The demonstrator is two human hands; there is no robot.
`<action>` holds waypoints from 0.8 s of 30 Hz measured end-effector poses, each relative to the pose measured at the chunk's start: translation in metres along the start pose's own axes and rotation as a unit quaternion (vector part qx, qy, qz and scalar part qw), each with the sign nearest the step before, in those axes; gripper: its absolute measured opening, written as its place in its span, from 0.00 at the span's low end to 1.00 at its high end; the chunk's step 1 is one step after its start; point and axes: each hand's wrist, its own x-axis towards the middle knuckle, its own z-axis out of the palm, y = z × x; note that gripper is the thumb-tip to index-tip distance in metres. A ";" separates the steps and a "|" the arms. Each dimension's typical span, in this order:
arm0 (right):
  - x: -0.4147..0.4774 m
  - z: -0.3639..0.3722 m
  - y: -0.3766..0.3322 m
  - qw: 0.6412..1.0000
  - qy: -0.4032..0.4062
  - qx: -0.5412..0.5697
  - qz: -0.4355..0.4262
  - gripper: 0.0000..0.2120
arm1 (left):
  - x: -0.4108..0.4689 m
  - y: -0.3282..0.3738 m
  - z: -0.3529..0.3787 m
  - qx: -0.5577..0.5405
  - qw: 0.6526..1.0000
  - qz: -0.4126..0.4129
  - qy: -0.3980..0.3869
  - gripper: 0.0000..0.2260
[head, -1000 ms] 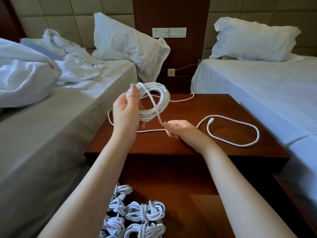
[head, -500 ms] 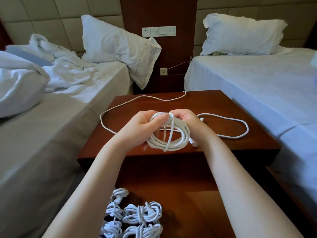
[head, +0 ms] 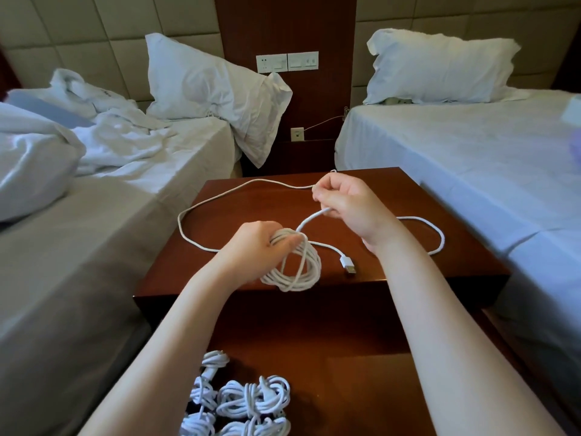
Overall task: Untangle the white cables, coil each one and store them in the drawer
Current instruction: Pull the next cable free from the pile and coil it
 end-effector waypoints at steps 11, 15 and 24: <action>-0.003 0.040 -0.015 0.972 -0.081 -0.220 -0.009 0.17 | 0.010 -0.029 -0.002 -0.086 0.952 -0.084 0.280 0.20; -0.007 0.050 -0.020 0.966 -0.158 -0.203 -0.003 0.19 | 0.010 -0.030 -0.006 -0.130 0.934 -0.091 0.321 0.22; -0.004 0.060 -0.006 0.975 -0.182 -0.126 0.016 0.20 | 0.012 -0.037 -0.018 -0.227 0.882 -0.102 0.399 0.24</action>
